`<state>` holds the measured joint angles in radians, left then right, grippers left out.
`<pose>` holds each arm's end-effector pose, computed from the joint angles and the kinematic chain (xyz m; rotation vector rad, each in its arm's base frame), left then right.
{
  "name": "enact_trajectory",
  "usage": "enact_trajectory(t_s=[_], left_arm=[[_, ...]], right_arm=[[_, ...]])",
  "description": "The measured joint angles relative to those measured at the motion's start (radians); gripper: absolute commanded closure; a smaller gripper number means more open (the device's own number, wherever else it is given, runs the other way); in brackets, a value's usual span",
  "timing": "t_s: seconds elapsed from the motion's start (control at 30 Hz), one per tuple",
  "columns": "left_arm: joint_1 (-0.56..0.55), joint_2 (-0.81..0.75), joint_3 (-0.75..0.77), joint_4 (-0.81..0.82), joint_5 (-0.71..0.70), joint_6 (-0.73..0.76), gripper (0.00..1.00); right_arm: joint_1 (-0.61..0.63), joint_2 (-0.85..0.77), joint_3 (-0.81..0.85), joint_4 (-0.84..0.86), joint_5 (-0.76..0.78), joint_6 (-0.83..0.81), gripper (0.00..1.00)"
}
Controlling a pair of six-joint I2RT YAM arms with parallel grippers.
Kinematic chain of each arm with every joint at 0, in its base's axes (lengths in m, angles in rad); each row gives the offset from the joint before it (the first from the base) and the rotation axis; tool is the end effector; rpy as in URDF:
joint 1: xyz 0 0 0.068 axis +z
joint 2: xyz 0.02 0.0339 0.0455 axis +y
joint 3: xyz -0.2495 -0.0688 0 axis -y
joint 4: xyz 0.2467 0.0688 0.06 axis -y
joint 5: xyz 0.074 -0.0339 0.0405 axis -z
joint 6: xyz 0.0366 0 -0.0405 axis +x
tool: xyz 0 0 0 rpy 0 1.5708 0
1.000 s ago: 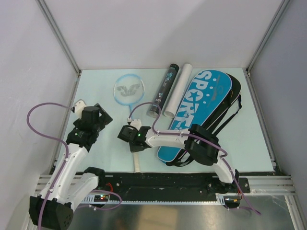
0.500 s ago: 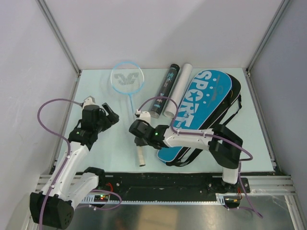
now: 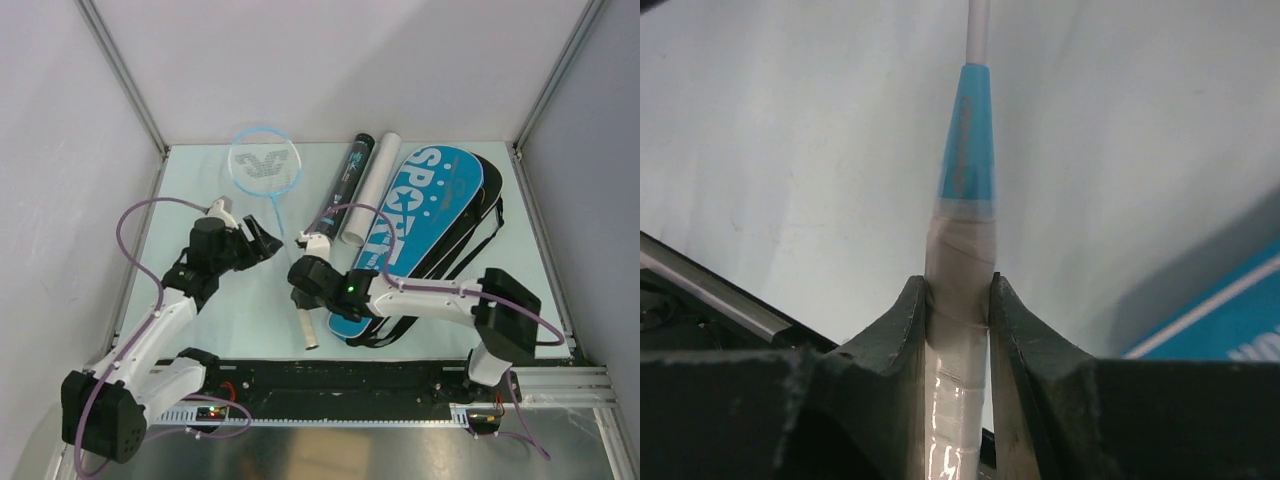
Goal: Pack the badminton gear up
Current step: Pick up the racket from the center of the board, then open the racket bag at the center of the board.
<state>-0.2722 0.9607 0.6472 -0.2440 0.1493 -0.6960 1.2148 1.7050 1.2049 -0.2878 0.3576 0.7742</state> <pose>0.2140 -0.0654 0.2407 -0.3748 2.1778 -0.7164 0.1427 0.3470 0.2184 -0.3446 2.3462 0.5855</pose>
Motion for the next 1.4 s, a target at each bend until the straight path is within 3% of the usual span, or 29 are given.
enact_trajectory(t_s=[0.33,0.7,0.87,1.1,1.4], left_arm=[[-0.199,-0.047,0.018,0.055,-0.003,0.111,0.24],[-0.569,0.138,0.214,0.069,-0.228,0.304,0.26],[-0.726,0.288,0.277,0.083,-0.293,0.361,0.24],[-0.781,0.481,0.332,0.131,-0.227,0.418,0.21],[-0.843,0.591,0.368,0.220,-0.206,0.517,0.19]], right_arm=[[-0.048,-0.367,-0.168,-0.157,0.145,0.042,1.00],[-0.049,-0.714,-0.359,-0.702,0.303,0.510,1.00],[-0.135,-0.829,-0.460,-0.871,0.308,0.632,1.00],[-0.290,-0.941,-0.488,-0.972,0.278,0.647,1.00],[-0.258,-1.004,-0.512,-0.991,0.233,0.655,1.00]])
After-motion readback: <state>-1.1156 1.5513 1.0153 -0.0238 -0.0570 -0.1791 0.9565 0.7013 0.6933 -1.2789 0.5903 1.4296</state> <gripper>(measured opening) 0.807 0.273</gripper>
